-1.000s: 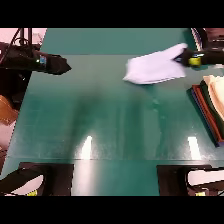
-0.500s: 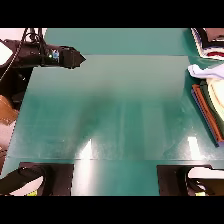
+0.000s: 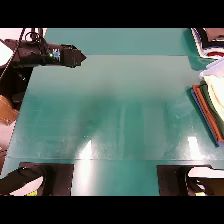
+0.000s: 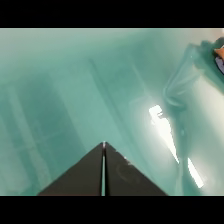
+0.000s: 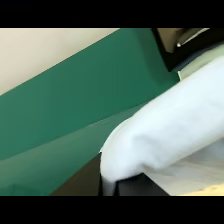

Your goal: Fold the shirts.

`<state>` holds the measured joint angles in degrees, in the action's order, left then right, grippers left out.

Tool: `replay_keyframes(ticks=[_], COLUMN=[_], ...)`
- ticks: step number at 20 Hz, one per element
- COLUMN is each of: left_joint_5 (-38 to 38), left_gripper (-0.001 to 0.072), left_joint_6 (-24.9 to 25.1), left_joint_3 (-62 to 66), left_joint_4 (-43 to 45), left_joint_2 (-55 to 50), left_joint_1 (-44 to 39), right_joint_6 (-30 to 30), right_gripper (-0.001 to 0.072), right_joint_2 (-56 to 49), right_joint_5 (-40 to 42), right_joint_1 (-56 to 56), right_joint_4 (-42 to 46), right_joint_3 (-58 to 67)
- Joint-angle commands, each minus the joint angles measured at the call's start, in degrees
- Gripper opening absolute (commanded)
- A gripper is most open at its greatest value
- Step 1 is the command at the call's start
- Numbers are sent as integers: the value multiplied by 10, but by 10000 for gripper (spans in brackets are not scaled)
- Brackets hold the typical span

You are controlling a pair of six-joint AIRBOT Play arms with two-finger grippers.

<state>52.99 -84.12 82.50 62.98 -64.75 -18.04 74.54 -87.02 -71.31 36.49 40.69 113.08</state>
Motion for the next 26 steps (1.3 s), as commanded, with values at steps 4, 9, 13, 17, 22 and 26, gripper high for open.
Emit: replay_keyframes(ticks=[4, 9, 13, 17, 22, 26], left_joint_5=[-5, -5, -4, -5, -5, 12], left_gripper=[30, 30, 31, 31, 31, 31], left_joint_6=[1, 2, 2, 1, 2, 1], left_joint_3=[0, 0, 0, 0, 0, 0], left_joint_4=[0, 0, 0, 0, 0, 0], left_joint_2=[0, 0, 0, 0, 0, 0], left_joint_1=[0, 0, 0, 0, 0, 0], right_joint_6=[6, 10, 17, 25, 25, 25], right_gripper=[15, 16, 24, 587, 585, 585], right_joint_2=[73, 150, 187, 201, 200, 200], right_joint_5=[-75, -113, -124, -116, -92, -79], right_joint_1=[53, 106, 158, 216, 179, 14], right_joint_4=[71, 283, 362, 350, 143, 100], right_joint_3=[-54, -177, -282, -341, -318, -290])
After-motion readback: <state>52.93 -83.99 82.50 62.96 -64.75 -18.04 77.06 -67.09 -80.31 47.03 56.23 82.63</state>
